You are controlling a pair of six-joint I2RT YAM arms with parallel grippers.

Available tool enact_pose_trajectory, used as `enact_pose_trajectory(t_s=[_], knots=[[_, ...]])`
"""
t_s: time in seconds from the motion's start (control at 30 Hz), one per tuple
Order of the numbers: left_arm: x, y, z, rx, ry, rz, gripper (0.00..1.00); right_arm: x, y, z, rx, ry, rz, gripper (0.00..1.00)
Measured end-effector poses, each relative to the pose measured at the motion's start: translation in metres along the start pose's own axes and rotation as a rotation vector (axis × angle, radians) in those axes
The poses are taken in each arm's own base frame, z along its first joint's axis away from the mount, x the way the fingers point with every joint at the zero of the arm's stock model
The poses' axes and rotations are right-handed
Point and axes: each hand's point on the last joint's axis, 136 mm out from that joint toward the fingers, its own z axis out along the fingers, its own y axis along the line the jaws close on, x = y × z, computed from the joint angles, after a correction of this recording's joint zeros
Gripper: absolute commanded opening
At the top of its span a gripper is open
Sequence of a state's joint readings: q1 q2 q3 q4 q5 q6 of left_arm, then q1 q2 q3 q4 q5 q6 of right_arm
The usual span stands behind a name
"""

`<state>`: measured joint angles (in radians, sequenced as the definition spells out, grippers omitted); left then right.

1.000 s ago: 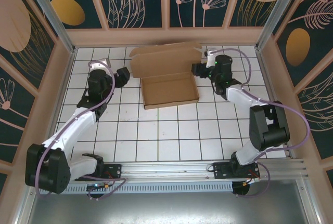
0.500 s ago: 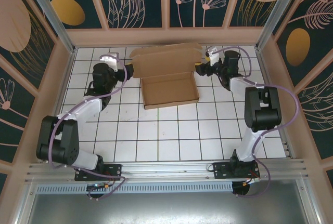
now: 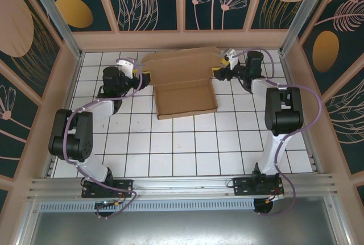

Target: Fold the paper box

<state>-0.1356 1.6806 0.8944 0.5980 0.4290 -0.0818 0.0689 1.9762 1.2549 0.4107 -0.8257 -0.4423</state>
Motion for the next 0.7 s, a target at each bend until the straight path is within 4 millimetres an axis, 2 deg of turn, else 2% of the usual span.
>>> enact_pose_trajectory(t_s=[0.1,0.23,0.43,0.53,0.6,0.7], knots=[[-0.008,0.002,0.008,0.008,-0.01,0.016,0.62,-0.006,-0.003,0.004,-0.017,-0.007,-0.007,0.56],[-0.011,0.005,0.017,0.013,-0.004,0.028,0.49,-0.014,-0.004,0.007,-0.034,-0.014,-0.026,0.4],[-0.004,0.003,0.024,0.042,0.025,0.023,0.23,-0.011,0.003,0.011,-0.053,0.004,-0.014,0.06],[-0.001,0.0,0.024,0.06,0.035,0.02,0.15,-0.011,0.004,0.014,-0.043,0.008,-0.011,0.04],[-0.001,-0.002,0.024,0.071,0.036,0.018,0.12,-0.01,0.006,0.015,-0.031,0.005,-0.015,0.0],[0.0,-0.004,0.024,0.082,0.037,0.012,0.1,-0.011,0.01,0.015,0.009,0.011,-0.005,0.0]])
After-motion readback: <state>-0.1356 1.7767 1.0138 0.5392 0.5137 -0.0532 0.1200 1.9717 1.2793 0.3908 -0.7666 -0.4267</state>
